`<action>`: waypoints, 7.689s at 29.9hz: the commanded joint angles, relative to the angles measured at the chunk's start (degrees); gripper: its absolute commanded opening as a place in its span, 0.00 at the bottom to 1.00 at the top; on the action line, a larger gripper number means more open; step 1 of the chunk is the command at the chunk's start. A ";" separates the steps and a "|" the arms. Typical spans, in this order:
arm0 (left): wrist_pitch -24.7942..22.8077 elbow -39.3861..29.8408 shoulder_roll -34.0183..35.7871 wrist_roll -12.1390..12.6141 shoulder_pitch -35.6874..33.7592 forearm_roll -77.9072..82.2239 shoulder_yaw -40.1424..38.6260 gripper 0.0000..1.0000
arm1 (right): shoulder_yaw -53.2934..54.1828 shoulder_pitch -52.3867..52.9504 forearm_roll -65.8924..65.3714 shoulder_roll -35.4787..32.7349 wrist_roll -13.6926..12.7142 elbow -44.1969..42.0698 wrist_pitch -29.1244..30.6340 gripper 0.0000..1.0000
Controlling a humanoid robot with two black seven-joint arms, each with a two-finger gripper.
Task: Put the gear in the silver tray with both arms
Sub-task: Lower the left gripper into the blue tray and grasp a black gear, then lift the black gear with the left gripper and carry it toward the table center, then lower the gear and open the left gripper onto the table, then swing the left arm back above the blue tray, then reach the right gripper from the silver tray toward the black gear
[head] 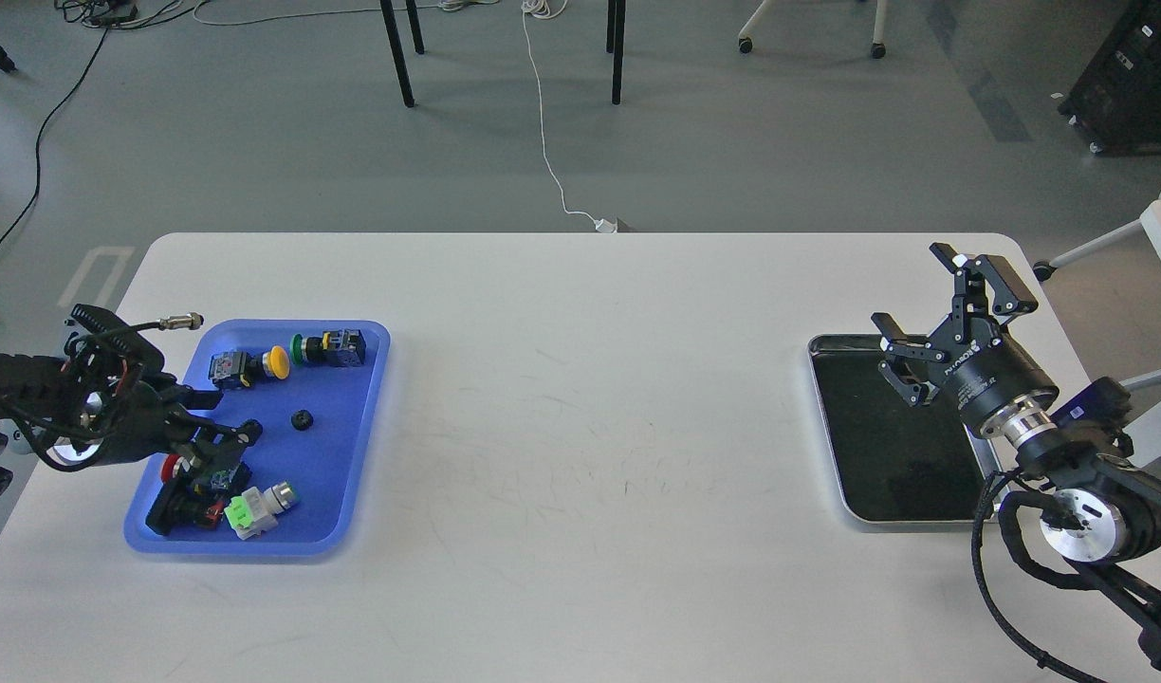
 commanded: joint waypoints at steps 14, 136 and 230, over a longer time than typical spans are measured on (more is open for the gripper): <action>-0.02 1.74 -1.73 0.00 -0.18 -0.01 0.83 0.59 | -0.01 -0.01 0.00 0.00 0.00 -0.02 -0.08 0.99; -12.11 3.49 -50.42 0.00 -31.20 -0.47 31.24 0.25 | 1.22 -1.15 0.09 -4.92 0.00 -0.64 -1.05 0.99; -12.11 -2.92 -28.36 2.07 20.30 -97.32 -42.86 0.98 | -61.77 62.03 -57.20 -5.72 0.00 15.19 -0.08 0.99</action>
